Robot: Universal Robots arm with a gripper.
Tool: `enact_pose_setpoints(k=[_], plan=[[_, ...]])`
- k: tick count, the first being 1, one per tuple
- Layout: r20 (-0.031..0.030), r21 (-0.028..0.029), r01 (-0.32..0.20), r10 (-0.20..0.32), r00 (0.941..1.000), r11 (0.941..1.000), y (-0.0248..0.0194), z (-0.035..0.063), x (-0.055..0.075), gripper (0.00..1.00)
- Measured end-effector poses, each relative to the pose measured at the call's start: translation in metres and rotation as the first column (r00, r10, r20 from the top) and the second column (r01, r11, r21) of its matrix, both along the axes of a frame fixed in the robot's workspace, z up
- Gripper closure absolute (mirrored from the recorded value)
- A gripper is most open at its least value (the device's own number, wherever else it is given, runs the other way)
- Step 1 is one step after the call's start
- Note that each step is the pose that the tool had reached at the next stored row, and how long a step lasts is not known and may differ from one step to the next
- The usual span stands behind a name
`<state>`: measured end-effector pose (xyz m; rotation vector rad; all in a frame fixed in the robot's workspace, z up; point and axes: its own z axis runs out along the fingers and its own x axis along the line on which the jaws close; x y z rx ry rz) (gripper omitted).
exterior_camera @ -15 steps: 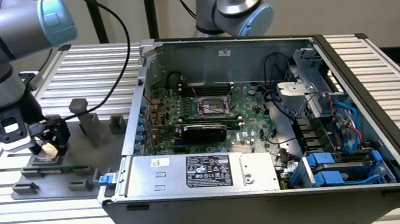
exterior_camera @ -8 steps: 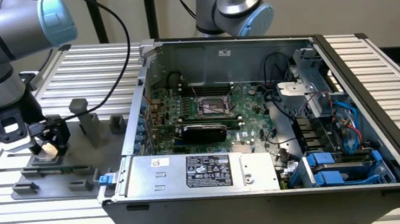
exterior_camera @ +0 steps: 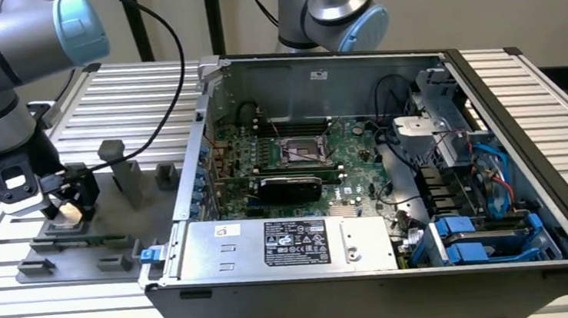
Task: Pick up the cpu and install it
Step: 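Pick up the cpu and move it towards the insertion slot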
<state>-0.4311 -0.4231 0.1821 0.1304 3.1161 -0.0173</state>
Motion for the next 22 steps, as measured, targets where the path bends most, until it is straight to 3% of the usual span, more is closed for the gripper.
enact_pose_setpoints(k=[7,8,22], plan=[[-0.0003,-0.0001,-0.001,0.001,1.0000,1.0000,0.0000,0.0002,-0.0002,0.34],[-0.0002,-0.0001,-0.001,0.001,1.0000,1.0000,0.0000,0.0001,-0.0002,0.42],[-0.0007,-0.0001,-0.001,0.001,1.0000,1.0000,0.0000,0.0032,-0.0003,0.45]])
